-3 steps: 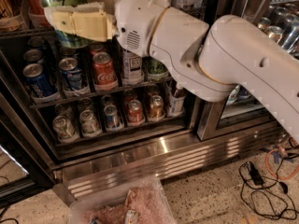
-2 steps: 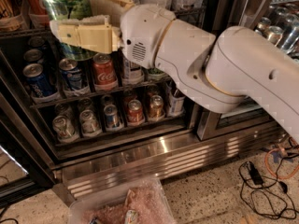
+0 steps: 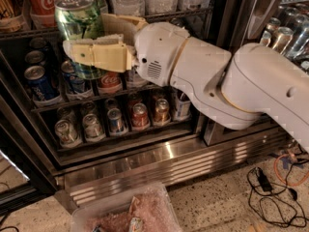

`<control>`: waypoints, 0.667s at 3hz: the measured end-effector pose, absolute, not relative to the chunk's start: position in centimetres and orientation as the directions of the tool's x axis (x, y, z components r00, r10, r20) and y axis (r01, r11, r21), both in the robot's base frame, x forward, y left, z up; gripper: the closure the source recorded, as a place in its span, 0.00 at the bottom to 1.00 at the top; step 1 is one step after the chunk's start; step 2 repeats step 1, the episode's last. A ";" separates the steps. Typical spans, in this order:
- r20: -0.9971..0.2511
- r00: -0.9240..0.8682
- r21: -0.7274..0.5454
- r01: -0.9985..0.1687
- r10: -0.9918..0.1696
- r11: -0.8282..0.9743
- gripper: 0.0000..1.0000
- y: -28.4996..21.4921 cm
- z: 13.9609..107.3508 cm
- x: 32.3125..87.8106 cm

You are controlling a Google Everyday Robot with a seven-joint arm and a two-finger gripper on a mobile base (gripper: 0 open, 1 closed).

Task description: Pick green can from top shelf of fridge

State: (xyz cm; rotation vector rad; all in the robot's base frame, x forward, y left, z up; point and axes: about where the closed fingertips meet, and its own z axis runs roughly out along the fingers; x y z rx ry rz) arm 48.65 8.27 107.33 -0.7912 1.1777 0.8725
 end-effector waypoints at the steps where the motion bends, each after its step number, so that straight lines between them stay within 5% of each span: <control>1: -0.978 0.142 -0.060 -0.892 0.152 0.448 1.00 7.4 106.4 48.5; 2: -0.978 0.142 -0.060 -0.892 0.152 0.448 1.00 7.4 106.4 48.5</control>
Offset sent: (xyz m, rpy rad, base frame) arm 0.0000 0.0000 0.0000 0.0000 0.0000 0.0000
